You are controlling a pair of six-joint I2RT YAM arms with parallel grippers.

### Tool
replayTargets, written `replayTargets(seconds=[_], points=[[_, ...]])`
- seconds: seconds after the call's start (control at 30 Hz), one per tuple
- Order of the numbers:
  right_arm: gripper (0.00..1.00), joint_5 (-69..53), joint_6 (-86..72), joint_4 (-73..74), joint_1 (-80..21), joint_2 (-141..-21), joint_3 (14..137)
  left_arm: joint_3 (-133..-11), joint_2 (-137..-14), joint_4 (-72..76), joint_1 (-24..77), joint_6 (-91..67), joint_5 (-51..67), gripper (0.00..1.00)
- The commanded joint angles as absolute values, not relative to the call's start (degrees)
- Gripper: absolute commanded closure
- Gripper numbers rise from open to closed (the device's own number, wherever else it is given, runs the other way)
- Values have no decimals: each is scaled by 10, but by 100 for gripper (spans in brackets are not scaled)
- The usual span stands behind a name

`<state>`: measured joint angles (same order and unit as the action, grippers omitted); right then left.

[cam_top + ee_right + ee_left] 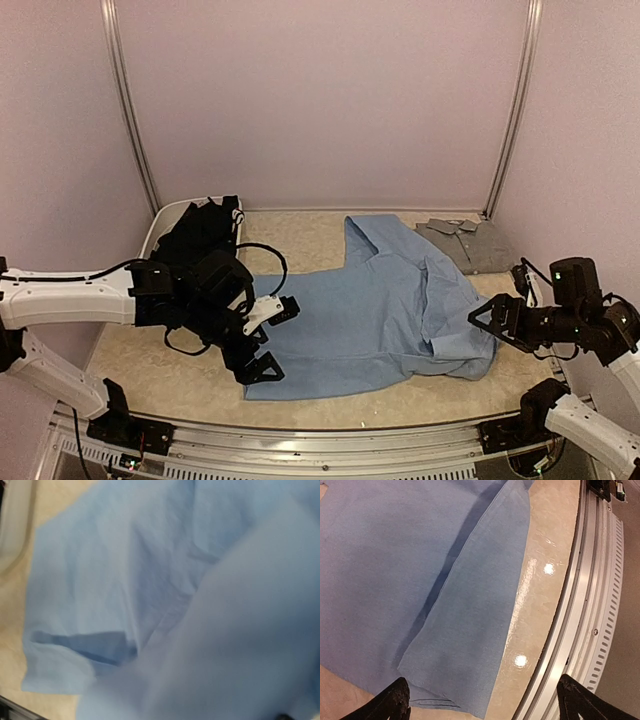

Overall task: Fold and stack the long sleeve shirts
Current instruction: Flatten out the crumpled shirt at the center of the board, then move the flattened shirt to the center of the board.

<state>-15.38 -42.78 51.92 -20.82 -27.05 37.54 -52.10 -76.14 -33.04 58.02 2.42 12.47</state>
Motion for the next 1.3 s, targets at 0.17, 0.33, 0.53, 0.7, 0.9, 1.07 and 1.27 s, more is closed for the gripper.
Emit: replayTargets(seconds=[0.17,0.33,0.53,0.7,0.9,1.07,1.27], points=[[1,-96,-358,539,-213,-385,502,-551,-736,-237,513,-23,116,1],[1,-30,-275,429,-213,-517,520,-611,-817,-194,402,-86,139,1],[14,11,-187,274,-213,-721,596,-726,-986,-209,347,-86,117,10],[21,-56,-129,228,-221,-875,690,-820,-1110,-237,322,-46,120,16],[22,-111,-63,193,-228,-993,753,-904,-1210,-301,294,-5,128,20],[17,-119,-34,184,-230,-1060,800,-927,-1239,-326,282,17,103,13],[21,-104,3,207,-234,-1131,861,-925,-1251,-328,283,30,97,17]])
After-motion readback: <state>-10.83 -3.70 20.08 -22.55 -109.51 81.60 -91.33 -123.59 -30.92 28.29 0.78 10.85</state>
